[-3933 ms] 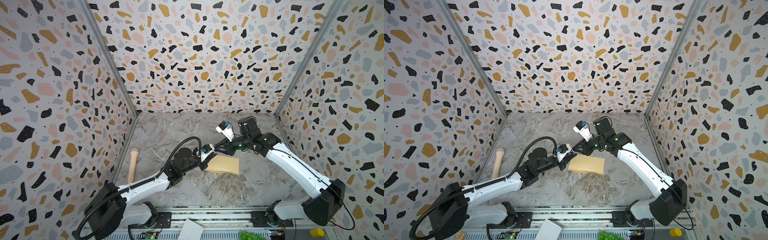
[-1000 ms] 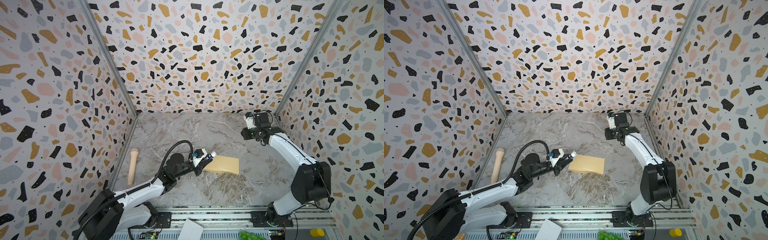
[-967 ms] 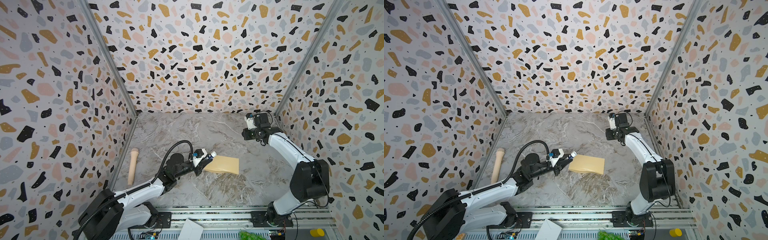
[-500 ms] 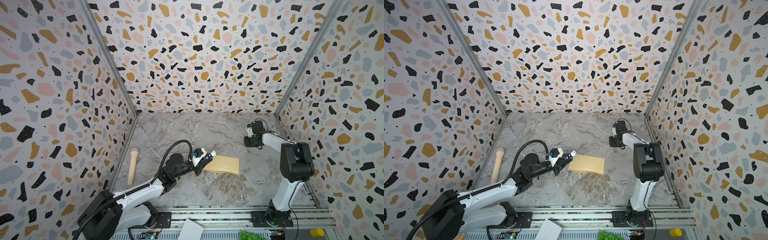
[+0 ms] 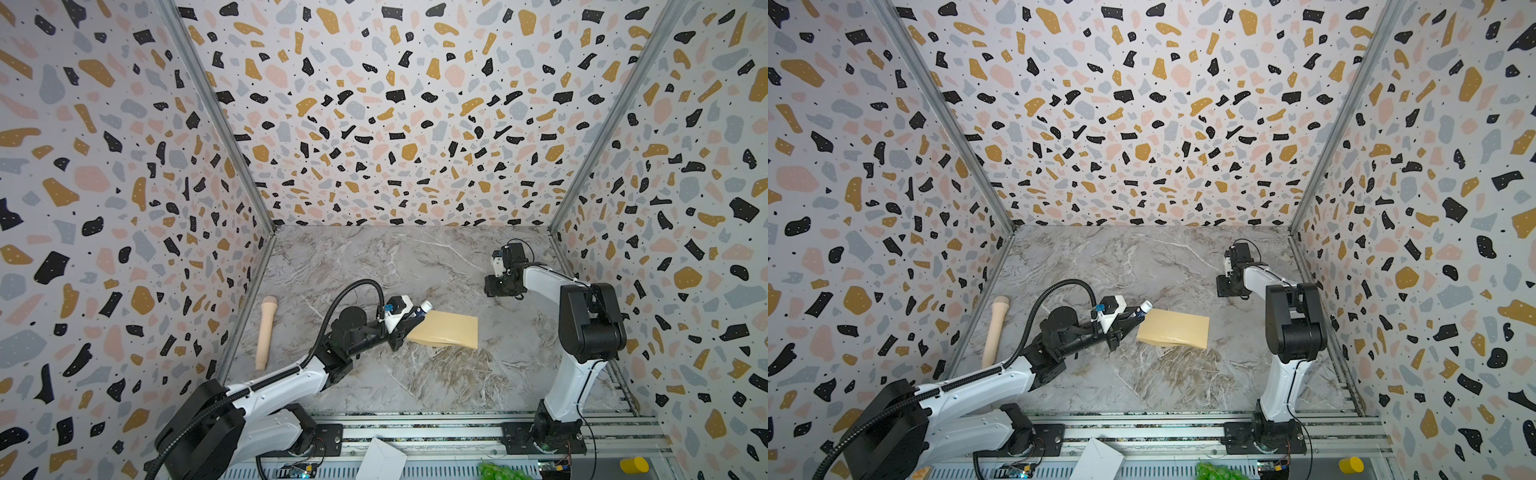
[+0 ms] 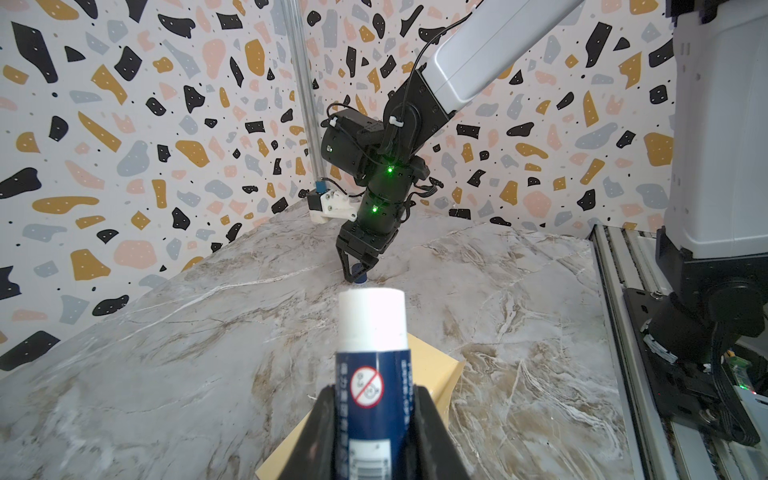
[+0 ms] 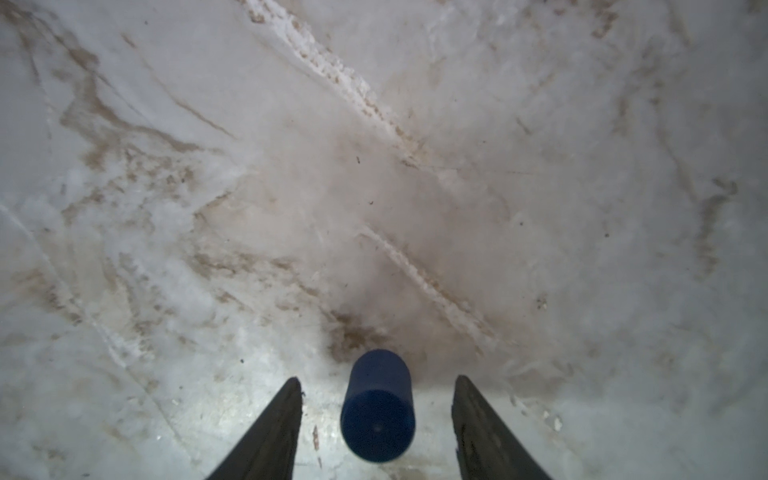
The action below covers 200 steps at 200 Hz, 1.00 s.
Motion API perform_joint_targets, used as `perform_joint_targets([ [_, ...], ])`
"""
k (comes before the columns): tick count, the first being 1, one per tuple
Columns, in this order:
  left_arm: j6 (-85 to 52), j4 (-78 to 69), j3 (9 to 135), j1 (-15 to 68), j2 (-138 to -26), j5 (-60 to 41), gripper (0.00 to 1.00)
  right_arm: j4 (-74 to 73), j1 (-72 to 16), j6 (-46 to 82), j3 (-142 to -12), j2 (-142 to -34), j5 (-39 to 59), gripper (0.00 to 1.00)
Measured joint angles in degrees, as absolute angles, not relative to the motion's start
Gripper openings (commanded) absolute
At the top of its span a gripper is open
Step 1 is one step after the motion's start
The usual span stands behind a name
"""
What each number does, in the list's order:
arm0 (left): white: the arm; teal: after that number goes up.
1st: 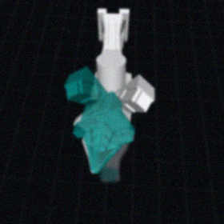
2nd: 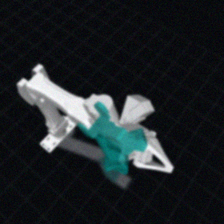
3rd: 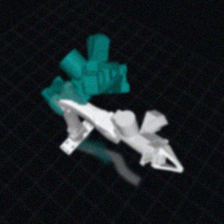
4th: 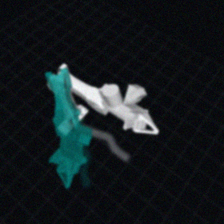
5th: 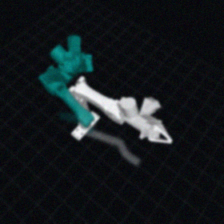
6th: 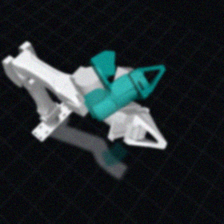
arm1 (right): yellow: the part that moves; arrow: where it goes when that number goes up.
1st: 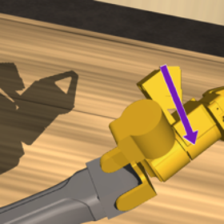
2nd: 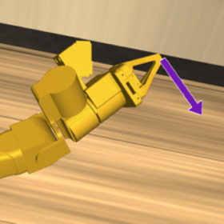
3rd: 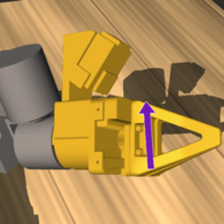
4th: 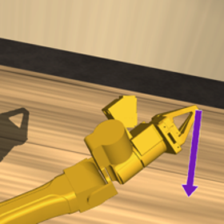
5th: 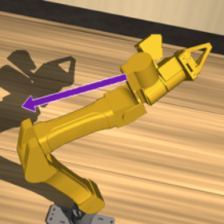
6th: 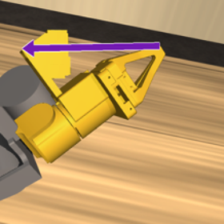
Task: Place the letter into the envelope and seal it
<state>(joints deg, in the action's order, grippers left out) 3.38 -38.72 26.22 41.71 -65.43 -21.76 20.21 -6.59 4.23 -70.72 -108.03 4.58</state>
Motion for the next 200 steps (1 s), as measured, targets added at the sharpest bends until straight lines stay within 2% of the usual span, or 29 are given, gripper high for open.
perform_joint_targets([
  [25, 2.6, -39.4, 26.2, 41.7, -65.4, -20.9, 0.0, 21.1, -6.6, 5.3, -67.7, -101.0, 8.5, 0.7],
  [42, 1.9, -40.5, 26.2, 41.7, -65.4, -19.7, 0.0, 21.3, -6.8, 7.0, -65.6, -91.9, 13.9, 0.75],
  [58, 1.4, -42.2, 25.9, 41.7, -65.3, -18.7, 0.0, 20.4, -8.0, 8.9, -64.3, -82.3, 19.9, 0.84],
  [69, 1.1, -43.2, 25.8, 41.7, -65.3, -18.1, 0.0, 19.3, -10.2, 10.8, -63.8, -75.7, 24.2, 0.91],
  [96, 0.2, -45.7, 25.7, 41.7, -65.3, -17.5, 0.0, 15.6, -20.2, 16.1, -63.6, -65.5, 31.2, 1.0],
  [119, -0.9, -47.8, 25.7, 41.7, -65.4, -17.5, 0.0, 13.1, -28.8, 20.0, -62.9, -63.2, 33.1, 0.99],
  [145, -1.8, -49.5, 25.7, 41.7, -65.4, -17.5, 0.0, 12.2, -35.6, 22.9, -62.3, -65.7, 32.0, 0.97],
  [172, -2.4, -50.0, 25.7, 41.7, -65.4, -17.5, 0.0, 11.7, -39.6, 24.7, -62.2, -69.8, 30.8, 0.85],
  [200, -2.6, -50.3, 25.7, 41.7, -65.3, -17.5, 0.0, 11.0, -40.8, 25.9, -62.2, -71.6, 30.0, 0.68],
])
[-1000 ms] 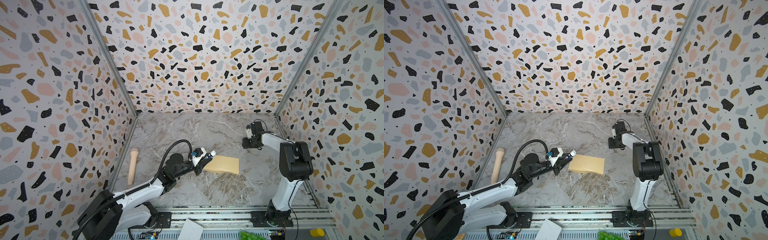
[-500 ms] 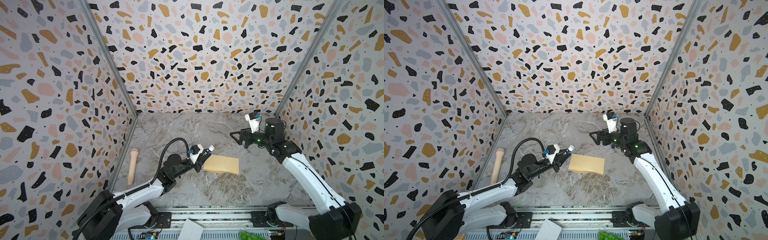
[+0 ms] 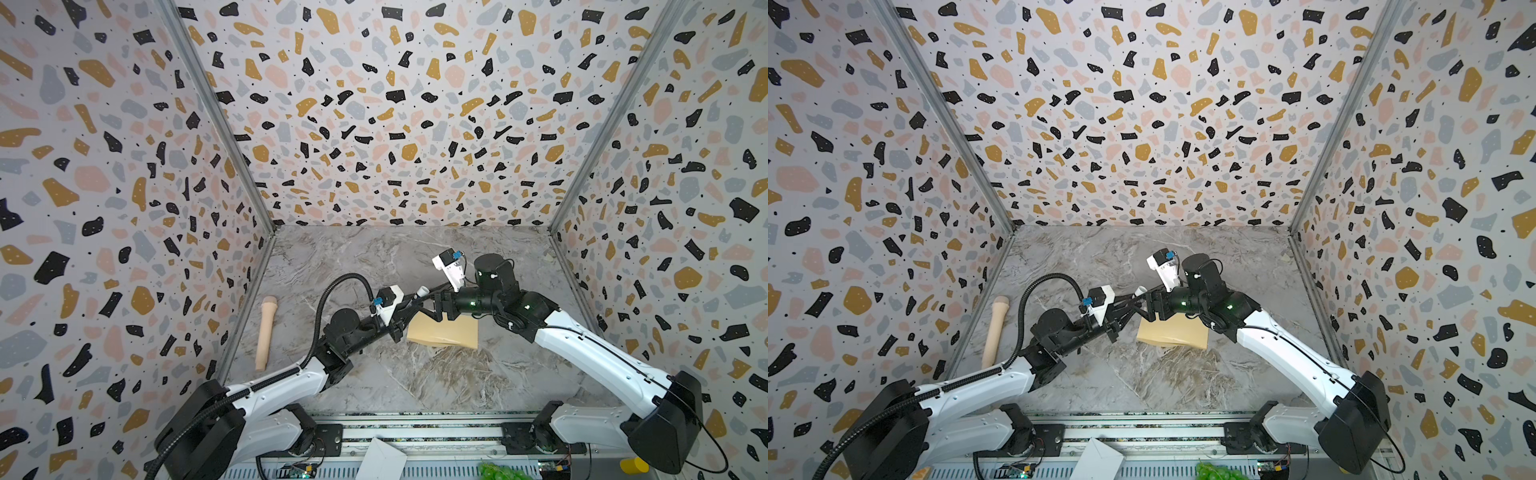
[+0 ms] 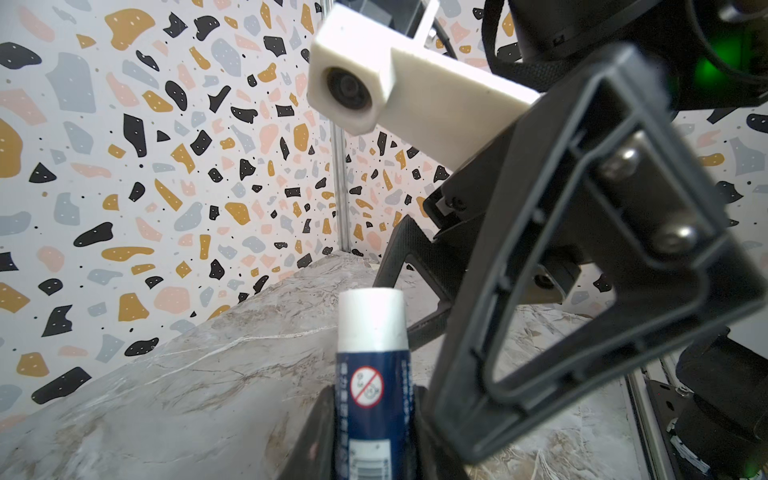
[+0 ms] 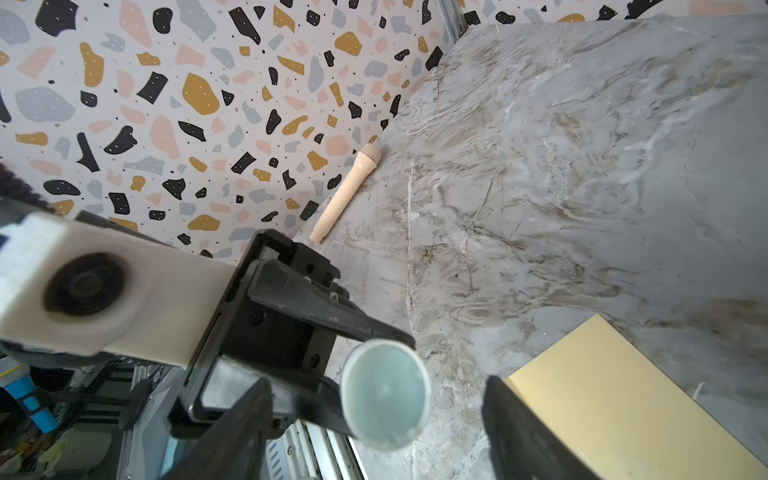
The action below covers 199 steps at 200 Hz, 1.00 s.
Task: Place the letter into the envelope and seal it
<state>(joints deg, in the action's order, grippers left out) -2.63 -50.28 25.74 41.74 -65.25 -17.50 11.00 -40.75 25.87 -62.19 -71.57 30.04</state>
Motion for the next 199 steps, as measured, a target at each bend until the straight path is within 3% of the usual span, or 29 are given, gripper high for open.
perform_joint_targets([
  [100, -2.7, -50.0, 25.7, 41.7, -65.1, -17.9, 0.0, 6.7, -41.2, 27.2, -62.2, -72.5, 29.9, 0.1],
  [105, -2.7, -49.9, 25.7, 41.7, -65.1, -18.0, 0.06, 6.7, -41.2, 26.9, -62.2, -72.5, 29.9, 0.09],
  [121, -2.7, -49.2, 25.8, 41.7, -65.1, -18.1, 0.4, 8.0, -41.1, 24.2, -63.1, -73.1, 30.4, 0.06],
  [140, -3.0, -45.9, 26.9, 41.6, -65.1, -19.7, 0.58, 12.4, -41.1, 17.1, -66.0, -74.5, 30.6, 0.04],
  [161, -3.9, -41.9, 28.6, 40.7, -64.8, -23.2, 0.66, 19.7, -40.8, 6.0, -71.0, -75.9, 30.2, 0.03],
  [199, -5.9, -39.1, 30.1, 38.9, -62.8, -30.6, 0.68, 30.3, -38.5, -10.2, -77.3, -76.0, 34.2, 0.03],
])
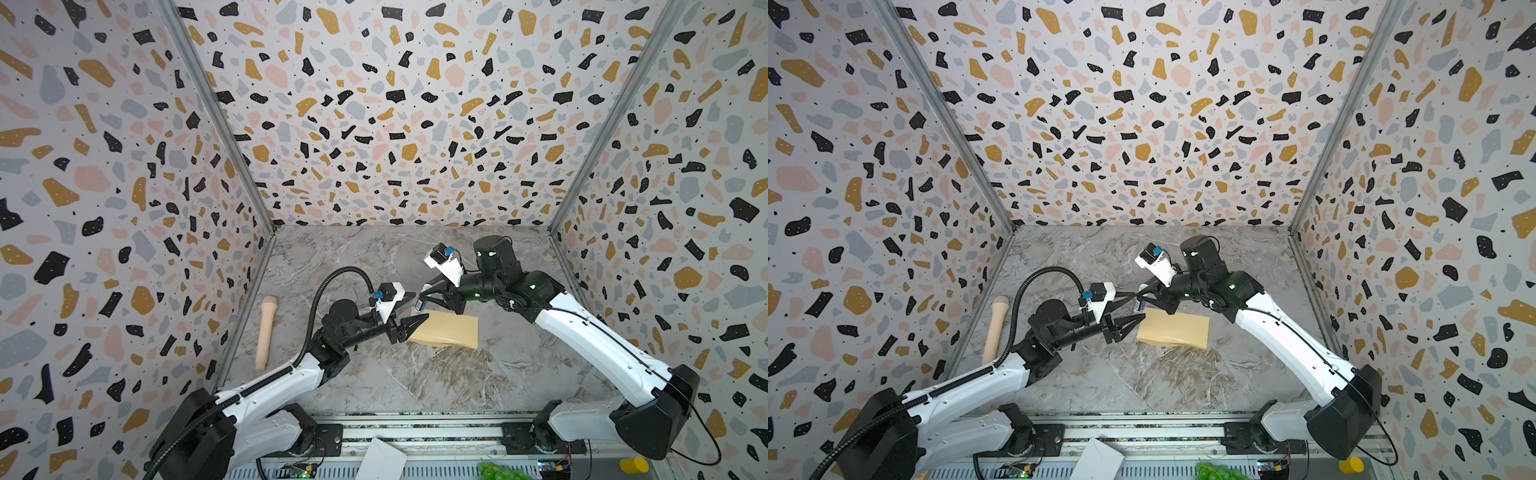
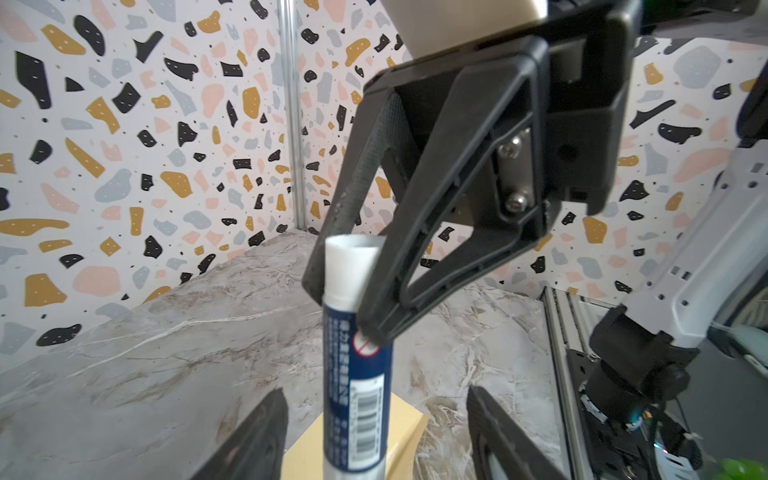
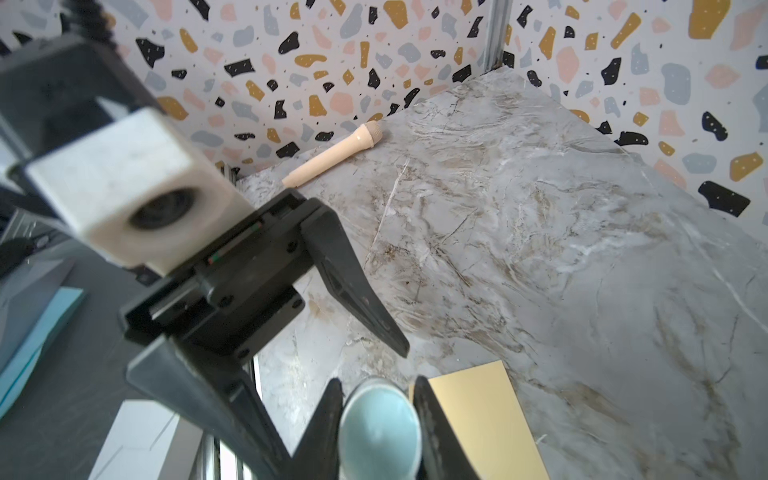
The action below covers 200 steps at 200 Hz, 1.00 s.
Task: Place the letter into the envelope and seal it
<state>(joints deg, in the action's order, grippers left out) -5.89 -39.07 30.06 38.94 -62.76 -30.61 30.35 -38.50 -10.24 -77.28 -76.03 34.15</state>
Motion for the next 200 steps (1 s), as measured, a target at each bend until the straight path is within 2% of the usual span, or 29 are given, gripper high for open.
perform_joint_targets([
  [26, -6.9, -37.5, 31.8, 38.9, -62.7, -35.1, 0.64, 36.1, -38.2, -17.0, -80.4, -77.1, 38.3, 0.03],
  [71, -7.3, -36.6, 33.0, 38.9, -63.4, -39.6, 0.51, 42.0, -39.2, -23.0, -81.7, -79.2, 42.0, 0.04],
  [122, -6.9, -32.8, 34.7, 38.9, -65.6, -41.4, 0.46, 44.6, -39.5, -25.0, -82.2, -79.5, 42.7, 0.04],
  [148, -6.6, -31.4, 34.7, 38.9, -65.8, -41.4, 0.39, 45.1, -39.5, -25.4, -82.9, -79.5, 42.7, 0.04],
  [165, -6.6, -31.0, 34.8, 38.9, -65.9, -41.6, 0.28, 45.0, -39.6, -25.6, -83.0, -79.6, 42.7, 0.04],
  [200, -6.4, -30.9, 34.8, 38.9, -66.0, -41.8, 0.24, 45.4, -39.7, -25.6, -83.7, -80.4, 42.7, 0.04],
])
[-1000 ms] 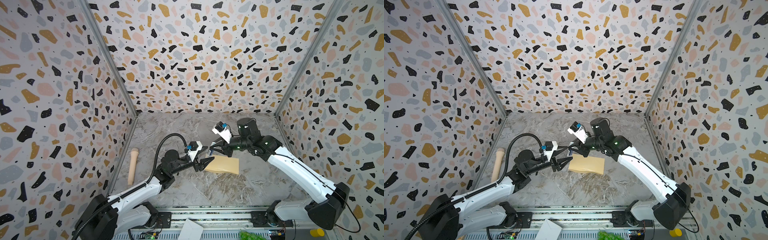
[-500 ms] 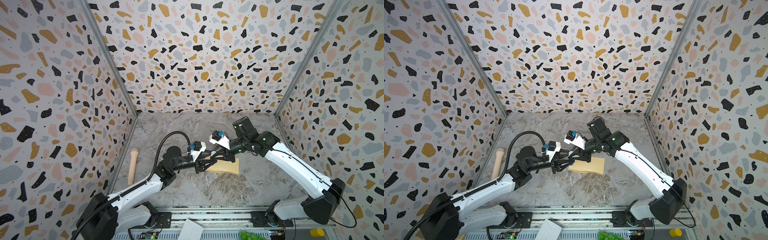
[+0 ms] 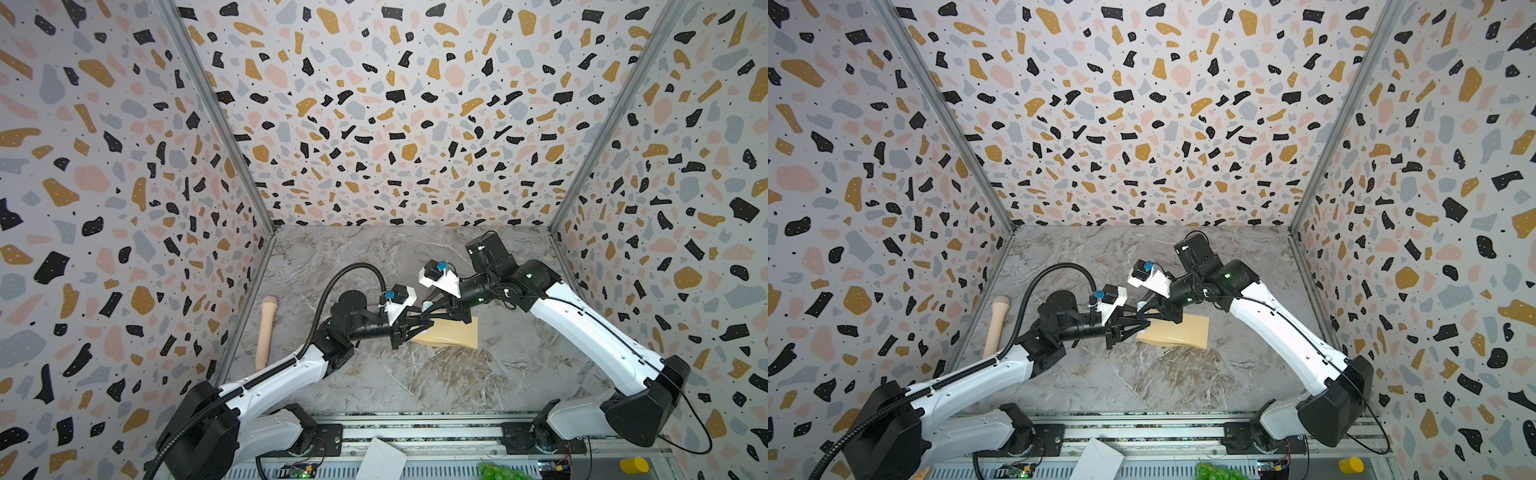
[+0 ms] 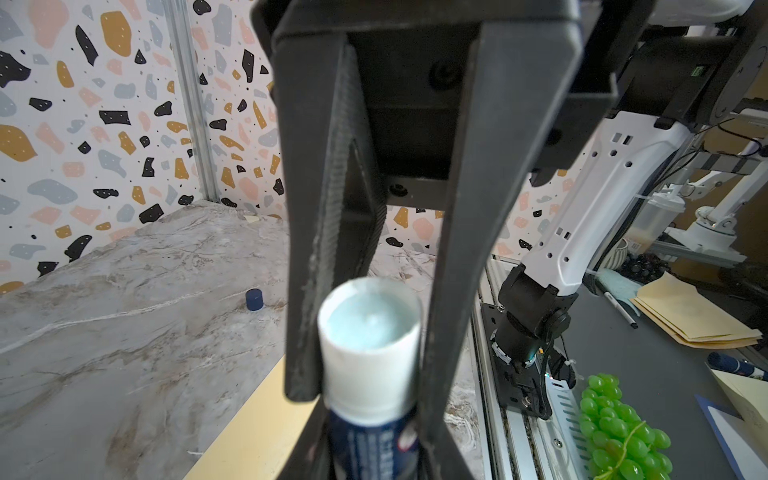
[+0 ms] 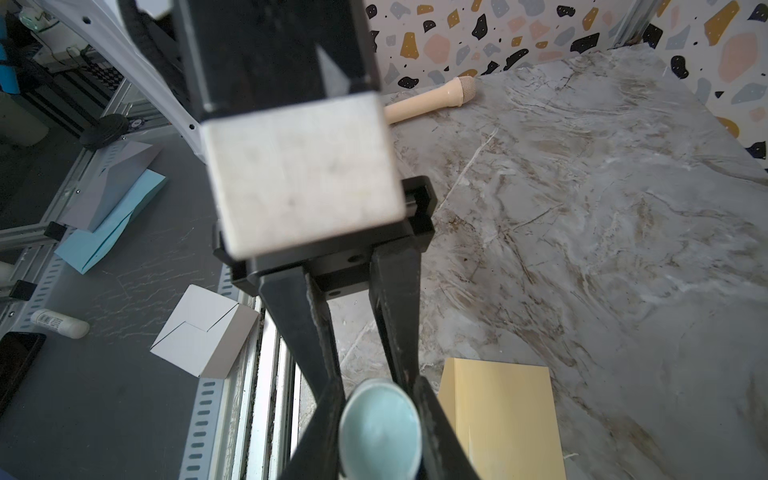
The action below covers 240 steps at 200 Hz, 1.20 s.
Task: Place the letter into the envelope and seal it
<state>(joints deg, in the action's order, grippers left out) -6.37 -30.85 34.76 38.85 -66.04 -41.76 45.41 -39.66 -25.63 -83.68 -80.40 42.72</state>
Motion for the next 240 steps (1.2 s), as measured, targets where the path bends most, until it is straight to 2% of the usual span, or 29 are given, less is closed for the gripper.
perform_joint_targets([
  [27, -6.8, -30.9, 34.8, 38.9, -66.3, -41.8, 0.22, 45.5, -39.7, -25.6, -83.8, -80.7, 42.6, 0.04],
  [46, -7.0, -30.9, 34.8, 38.9, -66.3, -41.7, 0.3, 45.5, -39.8, -25.6, -83.9, -80.9, 42.5, 0.05],
  [85, -8.1, -31.0, 34.8, 38.9, -66.3, -41.5, 0.29, 45.5, -40.4, -25.6, -84.0, -81.4, 42.3, 0.04],
  [103, -8.2, -31.1, 34.8, 38.9, -66.3, -41.5, 0.21, 45.5, -40.4, -25.5, -84.1, -81.4, 42.2, 0.05],
  [123, -8.1, -31.3, 34.8, 38.8, -66.3, -41.5, 0.02, 45.5, -40.4, -25.2, -84.2, -81.5, 42.2, 0.06],
  [136, -8.2, -31.4, 34.8, 38.8, -66.4, -41.5, 0.0, 45.5, -40.5, -25.1, -84.3, -81.5, 42.1, 0.14],
  [164, -9.1, -31.8, 34.8, 38.8, -66.6, -40.8, 0.0, 44.9, -40.5, -23.7, -84.3, -81.4, 40.8, 0.45],
  [183, -13.3, -33.6, 34.7, 38.8, -66.6, -37.3, 0.0, 40.6, -40.6, -22.2, -83.6, -80.1, 36.6, 0.61],
  [217, -25.3, -40.0, 32.8, 38.9, -64.4, -24.6, 0.0, 27.9, -41.0, -17.7, -72.4, -68.9, 26.4, 0.82],
  [240, -33.3, -42.3, 32.1, 39.0, -61.9, -16.2, 0.0, 17.3, -41.2, -14.9, -62.0, -60.0, 21.8, 0.84],
])
